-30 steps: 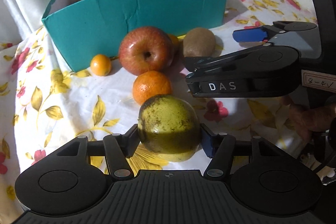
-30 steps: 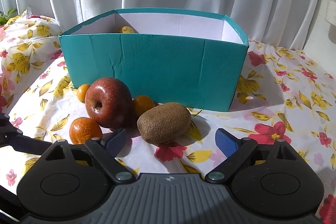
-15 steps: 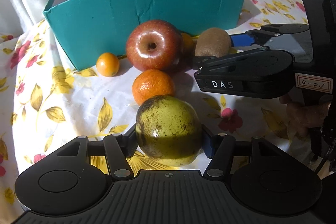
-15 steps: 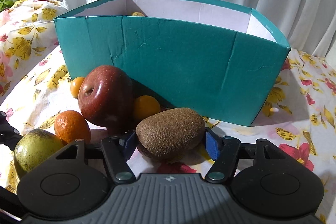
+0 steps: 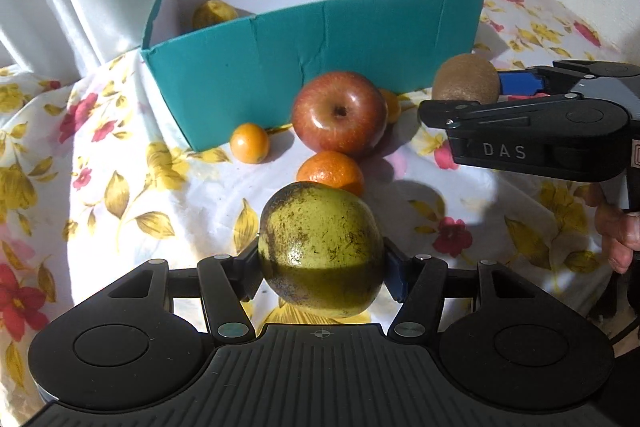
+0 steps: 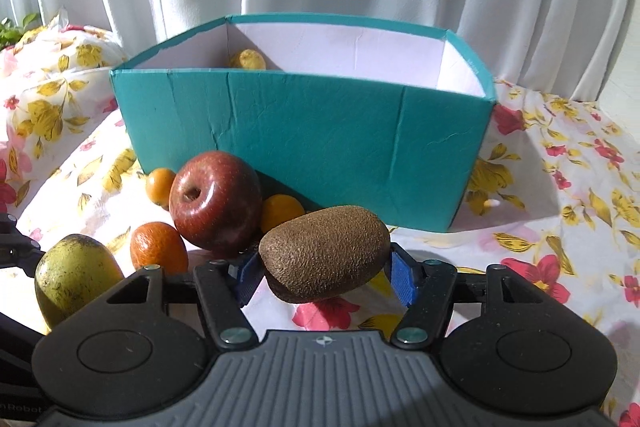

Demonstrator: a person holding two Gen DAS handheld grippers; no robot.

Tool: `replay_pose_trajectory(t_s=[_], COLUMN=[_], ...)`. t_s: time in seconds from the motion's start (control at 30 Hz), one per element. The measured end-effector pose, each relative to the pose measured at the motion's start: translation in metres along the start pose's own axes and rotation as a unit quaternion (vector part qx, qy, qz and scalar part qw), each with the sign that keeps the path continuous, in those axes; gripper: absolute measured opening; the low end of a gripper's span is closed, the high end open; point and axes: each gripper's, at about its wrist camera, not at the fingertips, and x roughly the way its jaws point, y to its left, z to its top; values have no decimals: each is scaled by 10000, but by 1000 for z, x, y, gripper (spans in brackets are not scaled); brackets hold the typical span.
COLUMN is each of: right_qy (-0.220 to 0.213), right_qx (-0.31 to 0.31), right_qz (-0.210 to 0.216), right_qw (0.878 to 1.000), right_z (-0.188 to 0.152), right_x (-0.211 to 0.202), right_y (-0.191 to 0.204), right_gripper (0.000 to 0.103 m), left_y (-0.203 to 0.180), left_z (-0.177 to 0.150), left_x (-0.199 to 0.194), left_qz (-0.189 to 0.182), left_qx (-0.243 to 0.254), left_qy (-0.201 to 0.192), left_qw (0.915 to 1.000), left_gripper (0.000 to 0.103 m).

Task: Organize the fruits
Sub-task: 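Grasp a green pear with the left gripper while the right grasps a kiwi, then lift the pear and kiwi and carry both over the teal box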

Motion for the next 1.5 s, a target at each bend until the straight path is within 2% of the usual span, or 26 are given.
replay_pose_trajectory(t_s=[0.2,0.33,0.47,0.57,0.67,0.9,1.5], right_qy=[-435,-852,-1246,-1577,-1802,-1575,-1153], right_qx=[150,126,188,237,318,609,709], right_qz=[-128,-372,-421,-462,-532,-480,-572], right_qw=[9989,9956,9911,9861,9817,9845,9891], right_z=[22,45,70,89,100,93,89], right_x=[-31,-43,-54,-63,-67,-56,-18], right_y=[-11,-17,-22,-26,-26,-25,-35], right_gripper=[65,65,65,65,65,65,65], left_y=[11,22,33,42,44,48,55], left_z=[37,76,109,124,127,129,142], left_x=[-36,-57,-77,-77,-68,-49,-4], left_qz=[381,683,1015,1307,1393,1283,1183], left_qx=[-124,-376,-685,-947,-1073,-1119,-1041], left_qy=[-505,-852,-1210,-1265,-1223,-1000,-636], left_qw=[9979,9933,9851,9787,9768,9803,9855], left_gripper=[64,64,64,64,64,64,64])
